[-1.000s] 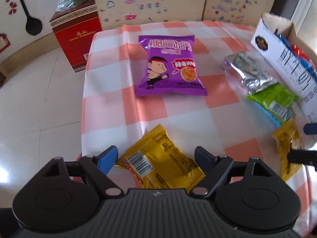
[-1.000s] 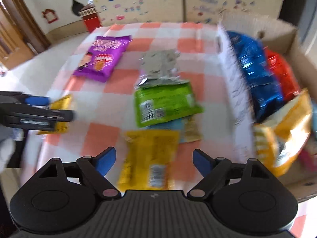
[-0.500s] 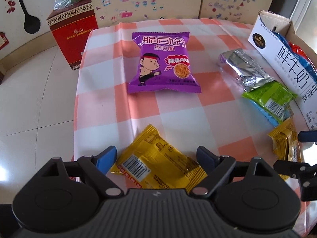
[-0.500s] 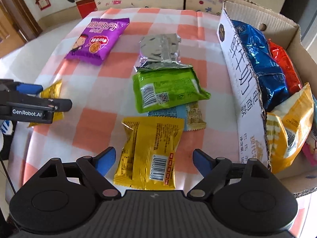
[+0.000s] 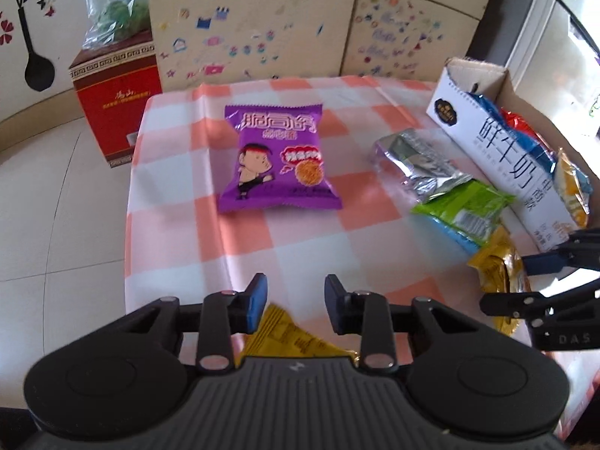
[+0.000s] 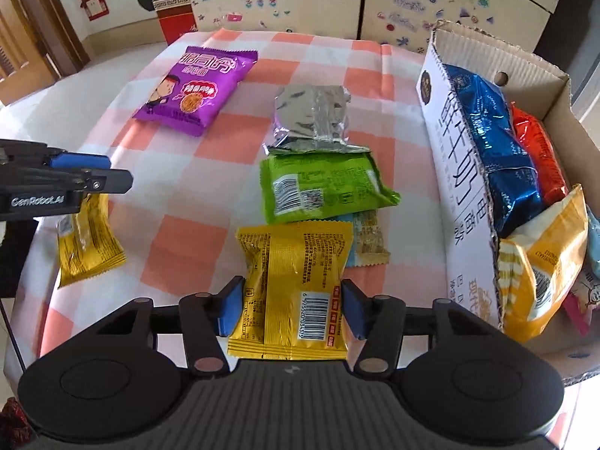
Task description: Organize snacks
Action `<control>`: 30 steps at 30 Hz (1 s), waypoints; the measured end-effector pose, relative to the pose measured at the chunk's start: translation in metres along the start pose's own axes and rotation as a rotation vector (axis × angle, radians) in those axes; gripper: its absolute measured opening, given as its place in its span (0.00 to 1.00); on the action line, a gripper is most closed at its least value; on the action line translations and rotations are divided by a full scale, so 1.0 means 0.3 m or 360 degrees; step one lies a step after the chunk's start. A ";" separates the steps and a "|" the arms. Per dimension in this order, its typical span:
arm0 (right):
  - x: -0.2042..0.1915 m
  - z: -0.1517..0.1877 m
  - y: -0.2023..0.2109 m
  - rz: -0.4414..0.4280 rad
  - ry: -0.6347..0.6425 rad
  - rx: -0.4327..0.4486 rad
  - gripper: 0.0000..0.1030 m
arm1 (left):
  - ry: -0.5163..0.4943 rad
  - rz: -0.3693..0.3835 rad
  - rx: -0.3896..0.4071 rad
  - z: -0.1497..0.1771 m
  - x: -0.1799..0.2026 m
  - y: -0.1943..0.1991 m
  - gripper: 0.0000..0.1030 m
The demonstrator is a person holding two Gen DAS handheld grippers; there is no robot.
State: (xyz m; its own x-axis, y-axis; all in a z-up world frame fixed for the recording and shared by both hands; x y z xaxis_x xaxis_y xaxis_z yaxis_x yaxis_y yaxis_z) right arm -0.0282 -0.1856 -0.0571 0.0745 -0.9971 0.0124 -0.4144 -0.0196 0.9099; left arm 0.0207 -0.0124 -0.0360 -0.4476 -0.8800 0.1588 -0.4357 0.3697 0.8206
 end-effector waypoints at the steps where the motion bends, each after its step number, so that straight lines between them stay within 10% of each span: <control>1: 0.002 -0.001 0.000 0.0004 -0.0004 0.0001 0.59 | 0.0007 -0.0024 0.0001 0.000 -0.003 0.004 0.32; 3: 0.004 -0.004 0.001 0.0003 -0.0013 0.0006 0.59 | 0.0085 -0.0068 -0.0012 0.006 -0.025 0.015 0.59; 8: 0.002 -0.019 0.009 -0.0011 -0.0013 0.0022 0.60 | 0.0304 -0.0124 -0.0032 0.037 -0.048 0.071 0.82; 19: 0.016 -0.025 0.039 -0.0027 -0.0029 0.0066 0.60 | 0.0639 -0.0225 -0.0187 0.139 0.012 0.019 0.85; 30: 0.020 -0.034 0.052 -0.0034 -0.0032 0.0088 0.60 | 0.0610 -0.0328 -0.0075 0.103 0.045 0.066 0.85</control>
State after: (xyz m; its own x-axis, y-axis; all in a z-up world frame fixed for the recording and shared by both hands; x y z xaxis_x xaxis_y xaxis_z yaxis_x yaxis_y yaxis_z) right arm -0.0249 -0.1911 -0.0386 0.0661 -0.9977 -0.0158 -0.4624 -0.0446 0.8856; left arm -0.0182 -0.0078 -0.0344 -0.0288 -0.9843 0.1741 -0.4456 0.1685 0.8792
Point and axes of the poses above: each gripper's, at about its wrist camera, not at the fingertips, and y roughly against the way its jaws point, x to its right, z to its underside, the point moved 6 cm from there along -y, roughly the way its jaws point, and after that the axes turned 5 degrees about z, right-handed, at the moved point
